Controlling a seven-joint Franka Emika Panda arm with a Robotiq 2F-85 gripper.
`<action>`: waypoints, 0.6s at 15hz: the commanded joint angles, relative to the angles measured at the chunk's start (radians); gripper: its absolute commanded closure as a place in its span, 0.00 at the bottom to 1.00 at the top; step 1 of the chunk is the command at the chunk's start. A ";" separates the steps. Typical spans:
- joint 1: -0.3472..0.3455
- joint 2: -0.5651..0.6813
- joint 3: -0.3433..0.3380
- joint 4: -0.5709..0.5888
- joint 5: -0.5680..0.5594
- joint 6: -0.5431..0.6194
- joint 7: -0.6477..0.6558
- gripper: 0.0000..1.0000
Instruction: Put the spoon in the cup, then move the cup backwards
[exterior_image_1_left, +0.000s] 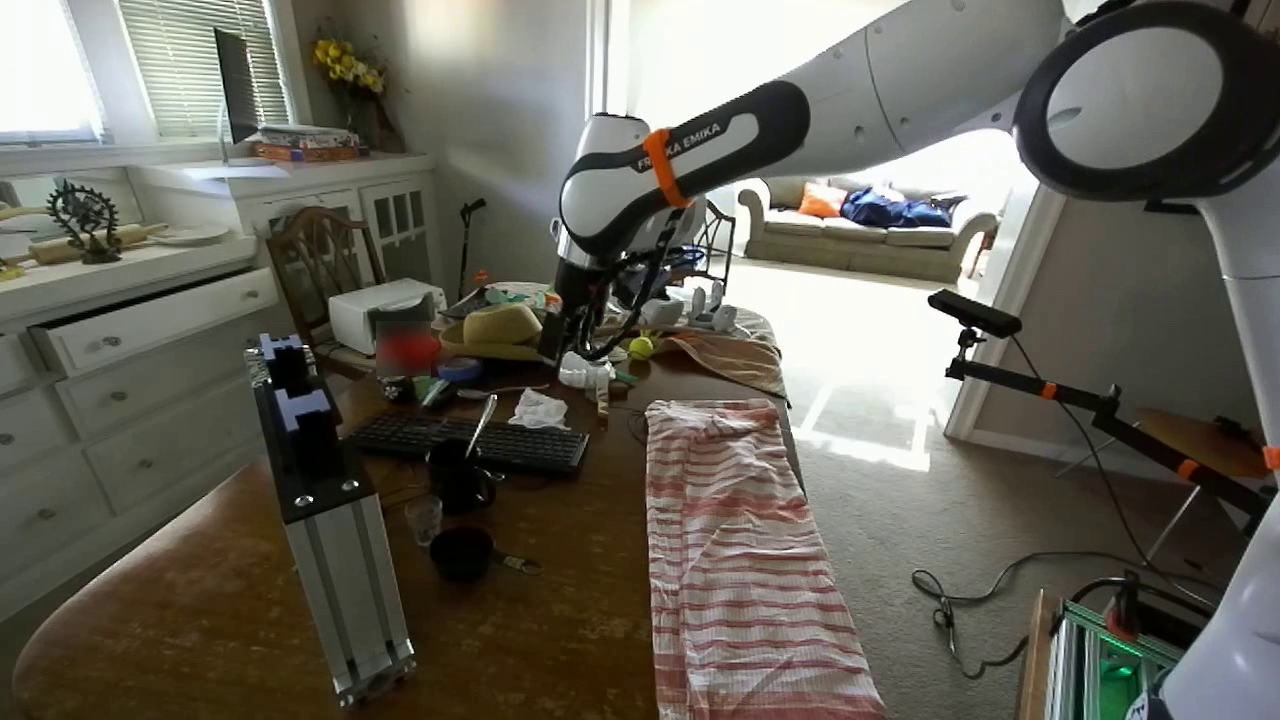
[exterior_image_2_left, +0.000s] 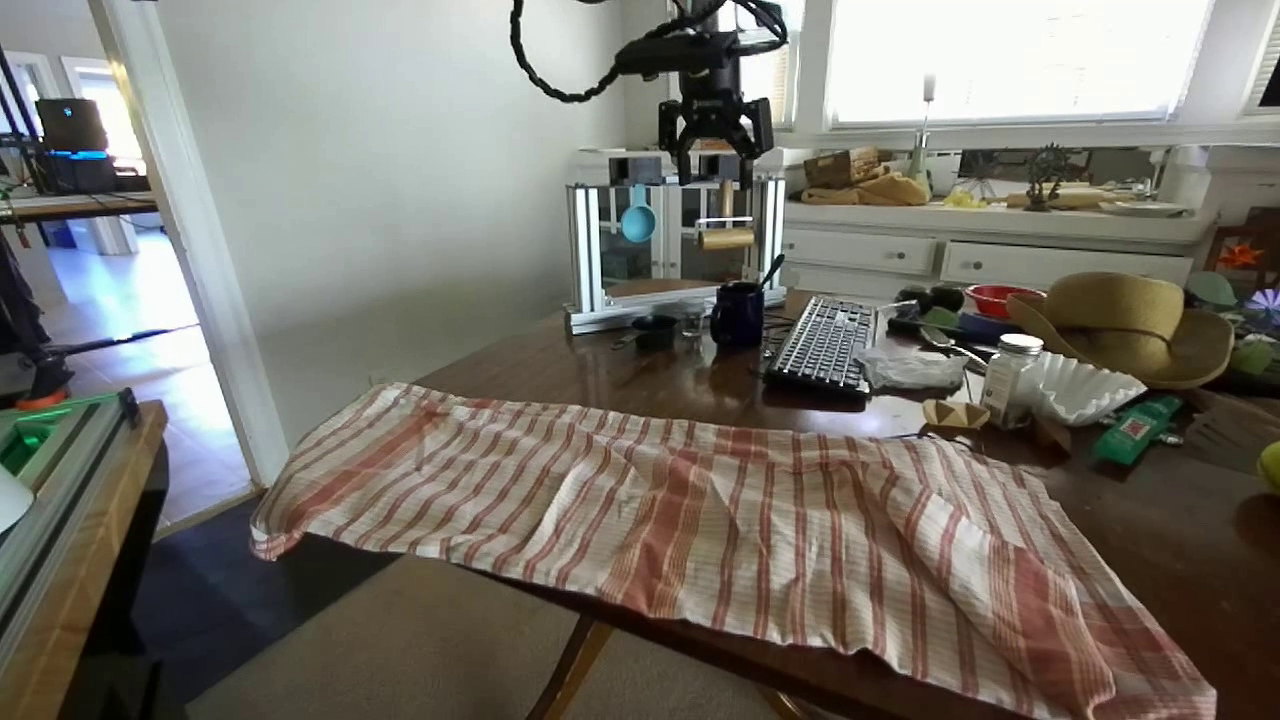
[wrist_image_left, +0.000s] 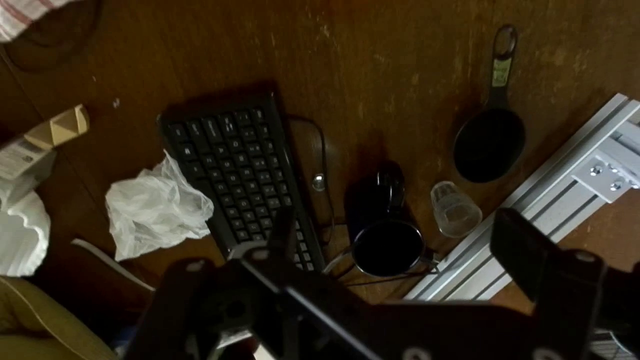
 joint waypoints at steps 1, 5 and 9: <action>0.059 -0.163 -0.049 -0.243 -0.010 0.042 0.197 0.00; 0.115 -0.289 -0.059 -0.437 -0.007 0.059 0.405 0.00; 0.164 -0.426 -0.053 -0.639 -0.078 0.145 0.487 0.00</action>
